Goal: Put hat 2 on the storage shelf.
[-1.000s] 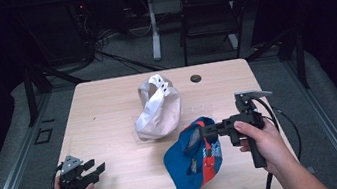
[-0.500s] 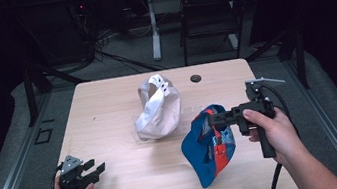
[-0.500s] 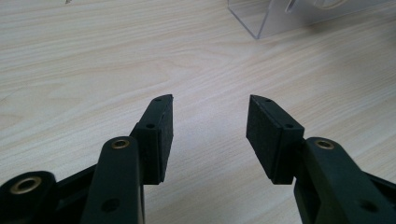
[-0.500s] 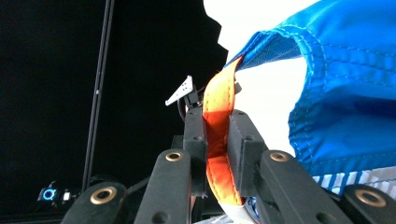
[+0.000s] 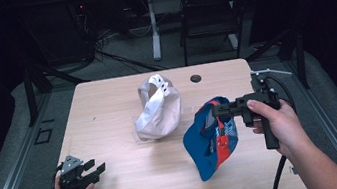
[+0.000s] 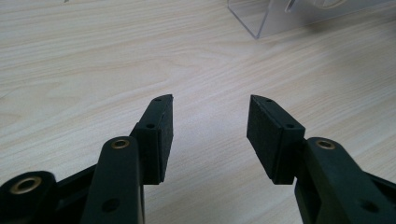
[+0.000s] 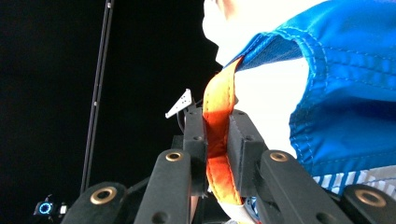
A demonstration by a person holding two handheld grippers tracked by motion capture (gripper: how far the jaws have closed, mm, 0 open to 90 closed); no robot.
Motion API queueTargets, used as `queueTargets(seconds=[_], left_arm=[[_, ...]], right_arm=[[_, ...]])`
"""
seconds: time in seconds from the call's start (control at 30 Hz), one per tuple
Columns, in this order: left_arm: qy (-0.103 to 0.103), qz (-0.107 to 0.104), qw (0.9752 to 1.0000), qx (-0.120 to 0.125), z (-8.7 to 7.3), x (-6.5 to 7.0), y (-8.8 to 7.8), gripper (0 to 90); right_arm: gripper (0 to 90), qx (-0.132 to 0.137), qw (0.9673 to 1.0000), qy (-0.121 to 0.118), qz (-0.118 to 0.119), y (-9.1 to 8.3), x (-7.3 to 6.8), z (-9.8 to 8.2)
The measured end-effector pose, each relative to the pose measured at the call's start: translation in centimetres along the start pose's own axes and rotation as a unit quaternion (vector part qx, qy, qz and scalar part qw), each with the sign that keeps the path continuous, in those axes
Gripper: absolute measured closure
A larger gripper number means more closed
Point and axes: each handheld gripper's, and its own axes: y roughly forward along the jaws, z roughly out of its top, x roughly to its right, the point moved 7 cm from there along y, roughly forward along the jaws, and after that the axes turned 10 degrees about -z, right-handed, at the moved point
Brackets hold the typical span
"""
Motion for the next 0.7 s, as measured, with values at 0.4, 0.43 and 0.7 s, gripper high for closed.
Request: queueTargets(seconds=[0.4, 0.43, 0.7], left_arm=[[-0.001, -0.001, 1.0, 0.001, 0.0, 0.0, 0.0, 51.3], [-0.002, -0.002, 1.0, 0.001, 0.0, 0.0, 0.0, 51.3], [-0.002, -0.003, 1.0, 0.002, 0.0, 0.0, 0.0, 51.3]], right_arm=[[79.0, 0.025, 0.9996, -0.002, -0.011, -1.8, -1.5, 2.0], [79.0, 0.029, 0.9995, -0.001, -0.012, -1.9, -1.7, 2.2], [79.1, 0.054, 0.9985, 0.005, -0.01, -3.4, -2.7, 4.0]])
